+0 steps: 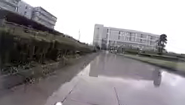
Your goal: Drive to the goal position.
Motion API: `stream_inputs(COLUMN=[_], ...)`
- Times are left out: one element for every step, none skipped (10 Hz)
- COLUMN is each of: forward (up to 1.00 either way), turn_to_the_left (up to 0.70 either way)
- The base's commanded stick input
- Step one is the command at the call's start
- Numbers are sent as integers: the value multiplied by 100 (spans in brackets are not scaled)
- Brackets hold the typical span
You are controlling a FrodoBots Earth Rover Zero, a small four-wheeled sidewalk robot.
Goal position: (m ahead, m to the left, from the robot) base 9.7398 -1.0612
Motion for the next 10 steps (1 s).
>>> stream_inputs(forward=[70, 70, 70, 70, 70, 70, 70, 70, 70, 70], turn_to_the_left=[0, 0, 0, 0, 0, 0, 0, 0, 0, 0])
